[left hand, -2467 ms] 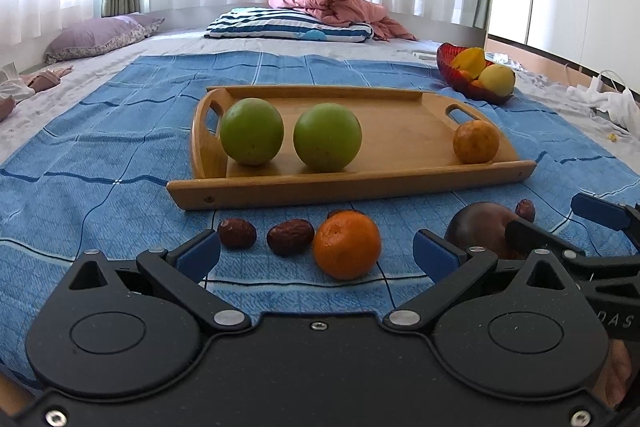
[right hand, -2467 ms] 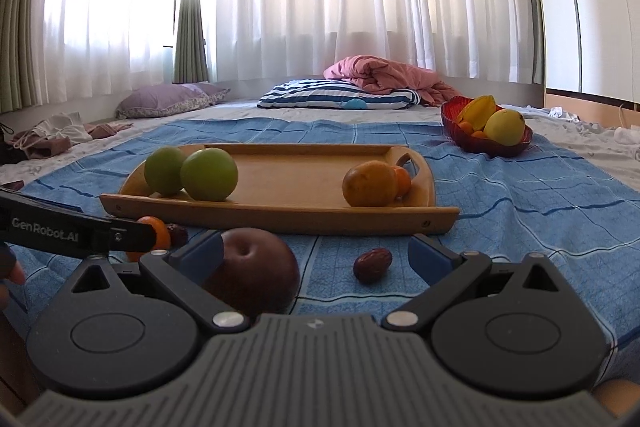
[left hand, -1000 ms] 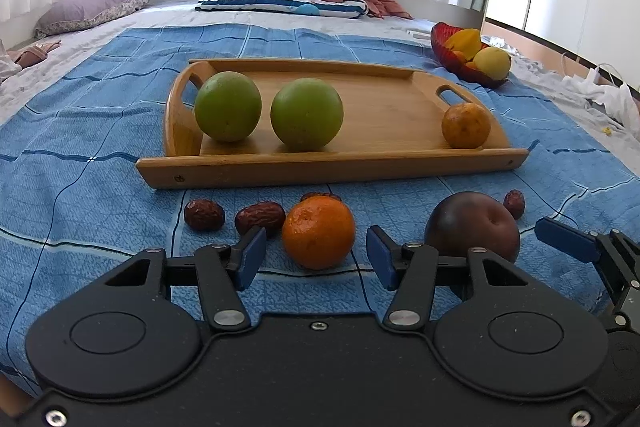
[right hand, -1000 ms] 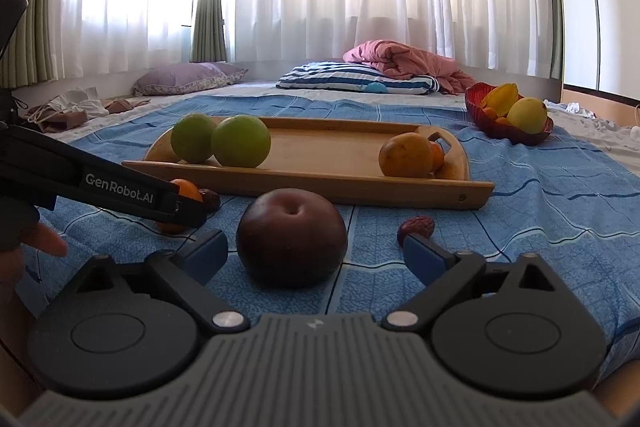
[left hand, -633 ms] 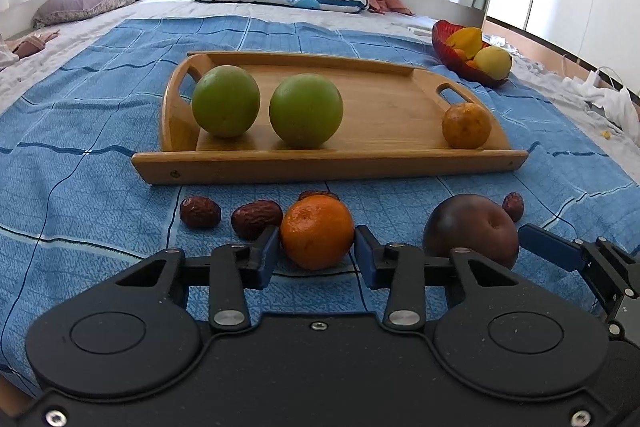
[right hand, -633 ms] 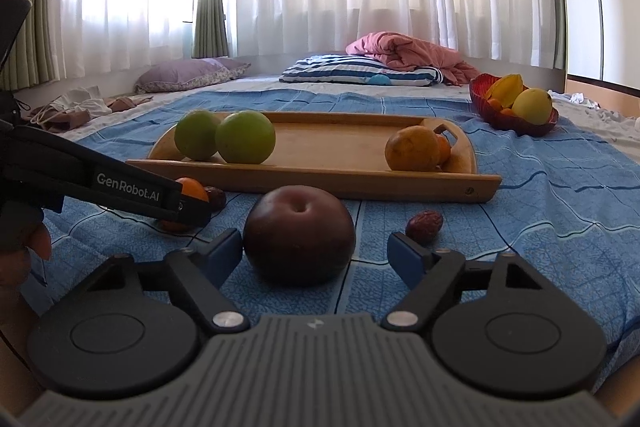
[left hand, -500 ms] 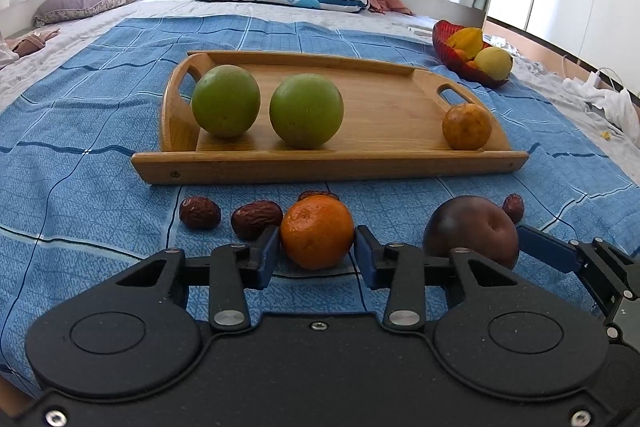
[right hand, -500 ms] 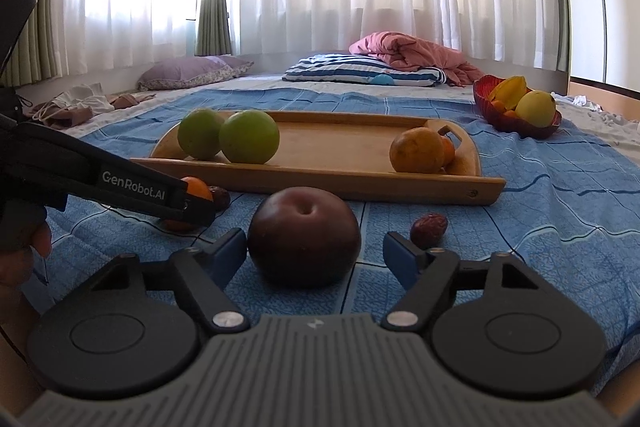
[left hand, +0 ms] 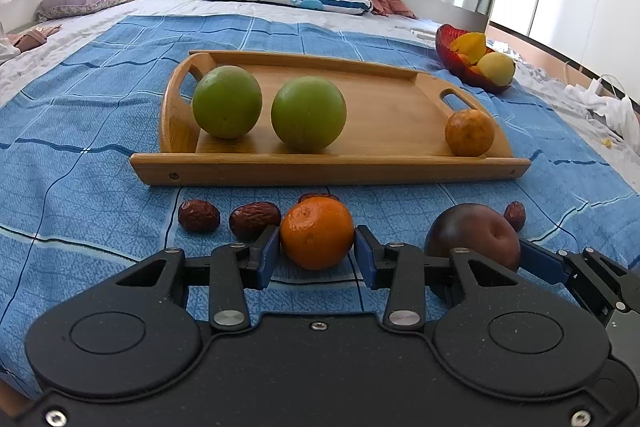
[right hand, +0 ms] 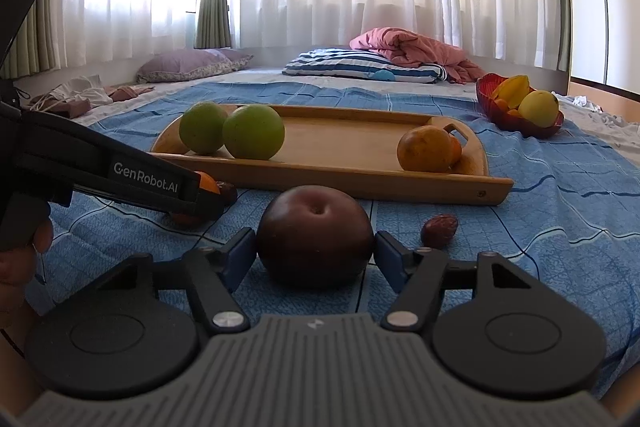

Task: Organize fruits
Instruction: 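Carry the tangerine and dark red apple over the wooden tray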

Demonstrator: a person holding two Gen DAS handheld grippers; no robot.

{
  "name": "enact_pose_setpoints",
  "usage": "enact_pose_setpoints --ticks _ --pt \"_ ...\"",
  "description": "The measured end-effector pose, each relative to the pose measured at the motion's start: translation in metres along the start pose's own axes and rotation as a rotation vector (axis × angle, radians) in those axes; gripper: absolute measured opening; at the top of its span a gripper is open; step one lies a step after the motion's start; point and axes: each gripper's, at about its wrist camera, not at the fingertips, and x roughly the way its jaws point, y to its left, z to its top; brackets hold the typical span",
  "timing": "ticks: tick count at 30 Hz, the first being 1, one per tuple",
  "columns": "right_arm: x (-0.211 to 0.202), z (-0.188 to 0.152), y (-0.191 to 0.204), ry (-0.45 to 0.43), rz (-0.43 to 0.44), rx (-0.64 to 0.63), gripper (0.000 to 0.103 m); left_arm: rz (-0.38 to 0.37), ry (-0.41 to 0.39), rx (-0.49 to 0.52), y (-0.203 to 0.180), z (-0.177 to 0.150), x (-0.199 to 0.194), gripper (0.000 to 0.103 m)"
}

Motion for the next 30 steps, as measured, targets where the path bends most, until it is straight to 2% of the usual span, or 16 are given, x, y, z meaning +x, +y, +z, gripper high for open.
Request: enact_pose_setpoints --ticks 13,30 --pt "0.004 0.001 0.0 0.01 -0.004 0.016 0.068 0.009 -0.009 -0.012 -0.001 0.0 -0.001 0.038" --pt "-0.002 0.012 -0.004 -0.028 -0.015 0.052 0.065 0.049 -0.102 0.083 -0.013 0.016 -0.025 0.038"
